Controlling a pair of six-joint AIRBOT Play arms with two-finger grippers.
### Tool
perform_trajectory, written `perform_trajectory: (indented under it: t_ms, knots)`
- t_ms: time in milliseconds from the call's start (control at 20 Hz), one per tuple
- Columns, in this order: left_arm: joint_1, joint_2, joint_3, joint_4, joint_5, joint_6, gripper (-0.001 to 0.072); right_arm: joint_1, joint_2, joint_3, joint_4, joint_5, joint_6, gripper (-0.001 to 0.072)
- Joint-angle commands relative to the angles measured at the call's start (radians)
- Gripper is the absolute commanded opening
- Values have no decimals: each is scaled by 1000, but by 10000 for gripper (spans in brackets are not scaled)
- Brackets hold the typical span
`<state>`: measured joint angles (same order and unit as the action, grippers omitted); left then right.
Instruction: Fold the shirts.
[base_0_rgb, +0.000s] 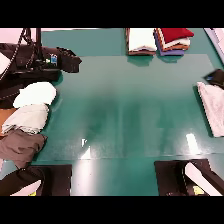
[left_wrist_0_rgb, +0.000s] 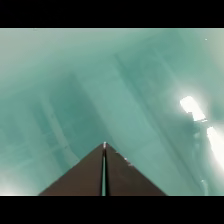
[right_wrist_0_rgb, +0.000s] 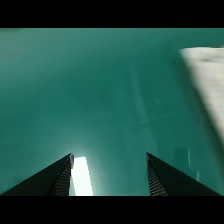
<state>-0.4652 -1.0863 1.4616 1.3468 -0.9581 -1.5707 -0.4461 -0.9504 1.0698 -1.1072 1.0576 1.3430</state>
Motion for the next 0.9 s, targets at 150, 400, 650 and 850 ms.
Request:
perform_trajectory:
  t_ms: [150,400,650,850]
  knots:
    - [0,0,0,0,5,0,24,471,18,-18,5,-15,-1,387]
    - [0,0,0,0,8,0,25,552,19,-18,6,-9,-1,15]
    - [0,0,0,0,8,0,24,546,19,-18,8,-6,0,14]
    - [0,0,0,0,8,0,24,546,19,-18,8,3,0,14]
